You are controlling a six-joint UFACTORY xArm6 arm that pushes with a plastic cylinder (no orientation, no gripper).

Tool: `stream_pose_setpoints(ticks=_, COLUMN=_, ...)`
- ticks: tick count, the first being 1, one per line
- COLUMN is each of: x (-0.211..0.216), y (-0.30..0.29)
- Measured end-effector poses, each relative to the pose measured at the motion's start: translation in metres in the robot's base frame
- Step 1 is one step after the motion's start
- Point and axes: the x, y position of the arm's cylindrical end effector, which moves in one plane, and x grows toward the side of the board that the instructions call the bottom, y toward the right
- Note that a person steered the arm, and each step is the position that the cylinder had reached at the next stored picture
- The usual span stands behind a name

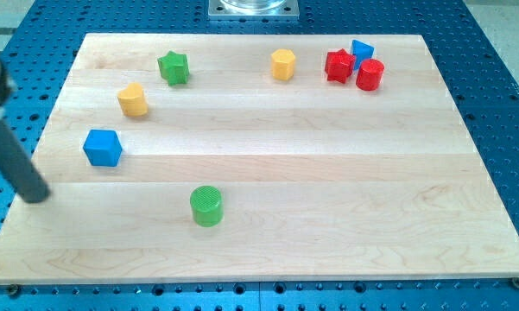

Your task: Push the cube into the red blocks

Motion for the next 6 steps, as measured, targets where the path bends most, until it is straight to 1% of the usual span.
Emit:
stream_pose_setpoints(ticks=1, x=-0.015, y=0.004)
stream_pose_setpoints(ticks=2, x=-0.043, y=0.052)
stream_pose_setpoints(ticks=3, x=-0.061, y=0.114)
stream_pose_setpoints(ticks=4, x=-0.083, y=0.142)
stream_pose_setpoints(ticks=6, x=-0.098, y=0.114)
